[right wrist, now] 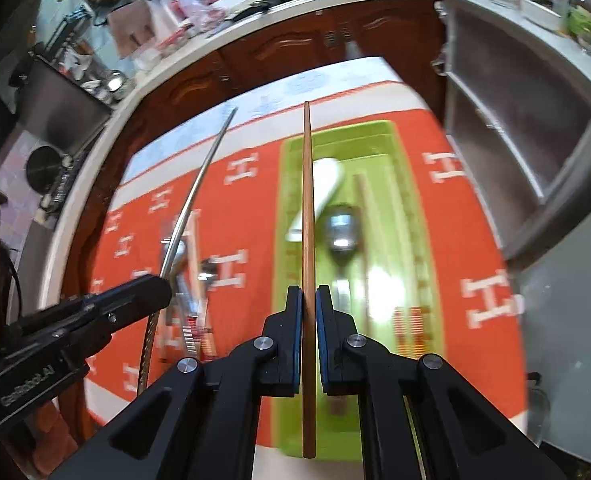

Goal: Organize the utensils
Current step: 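Carry both chopsticks into the green tray and open both tools, then move both tools back over the remaining utensils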

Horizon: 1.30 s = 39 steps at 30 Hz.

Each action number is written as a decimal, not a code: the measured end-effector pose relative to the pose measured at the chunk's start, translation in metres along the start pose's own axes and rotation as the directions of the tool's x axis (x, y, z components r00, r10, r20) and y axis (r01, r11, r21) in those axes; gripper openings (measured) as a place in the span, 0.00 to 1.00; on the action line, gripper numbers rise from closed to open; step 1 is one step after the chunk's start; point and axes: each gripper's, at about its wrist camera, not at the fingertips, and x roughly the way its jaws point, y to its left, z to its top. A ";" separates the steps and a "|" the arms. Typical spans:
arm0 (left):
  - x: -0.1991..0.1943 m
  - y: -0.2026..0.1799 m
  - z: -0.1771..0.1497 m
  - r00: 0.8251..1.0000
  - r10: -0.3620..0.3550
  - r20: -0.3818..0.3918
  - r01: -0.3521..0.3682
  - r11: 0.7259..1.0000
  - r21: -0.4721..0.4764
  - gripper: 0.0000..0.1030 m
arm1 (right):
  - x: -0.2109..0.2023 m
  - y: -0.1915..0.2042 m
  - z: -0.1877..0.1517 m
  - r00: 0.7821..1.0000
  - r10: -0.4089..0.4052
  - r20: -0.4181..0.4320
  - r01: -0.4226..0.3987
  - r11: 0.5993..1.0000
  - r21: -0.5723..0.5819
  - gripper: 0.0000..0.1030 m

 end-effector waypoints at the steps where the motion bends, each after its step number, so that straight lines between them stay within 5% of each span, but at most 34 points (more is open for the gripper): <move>1: 0.010 -0.009 0.002 1.000 -0.019 -0.022 0.019 1.000 0.005 0.03 | 0.002 -0.008 -0.001 1.000 -0.022 -0.004 0.022 1.000 0.004 0.06; 12: 0.096 -0.032 -0.002 0.981 -0.089 -0.174 0.082 0.996 -0.045 0.05 | 0.036 -0.061 -0.008 0.995 -0.071 -0.077 0.075 0.996 0.054 0.07; 16: 0.099 -0.028 -0.008 0.980 -0.049 -0.191 0.045 0.999 -0.024 0.29 | 0.042 -0.058 -0.003 0.994 -0.089 -0.069 0.093 0.994 0.054 0.09; 24: 0.061 -0.026 -0.011 0.990 0.004 -0.142 0.001 0.999 0.034 0.50 | 0.020 -0.036 -0.010 0.997 -0.070 -0.043 0.072 0.996 0.045 0.11; 39: -0.047 0.031 -0.028 0.985 0.171 0.039 -0.173 0.983 0.068 0.51 | -0.021 0.042 -0.022 0.998 0.056 0.008 -0.055 0.997 -0.051 0.11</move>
